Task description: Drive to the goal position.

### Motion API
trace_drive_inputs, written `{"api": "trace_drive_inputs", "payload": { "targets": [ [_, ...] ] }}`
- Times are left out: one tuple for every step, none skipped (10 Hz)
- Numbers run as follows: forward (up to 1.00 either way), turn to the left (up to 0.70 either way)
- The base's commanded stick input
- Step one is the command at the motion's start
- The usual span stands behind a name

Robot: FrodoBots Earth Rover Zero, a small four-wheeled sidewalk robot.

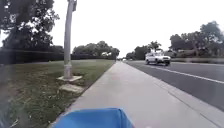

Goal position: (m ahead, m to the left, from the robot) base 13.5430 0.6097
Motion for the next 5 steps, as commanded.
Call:
{"api": "trace_drive_inputs", "payload": {
  "targets": [
    [0.00,0.00],
    [0.14,0.00],
    [0.47,0.00],
    [0.79,0.00],
    [1.00,0.00]
  ]
}}
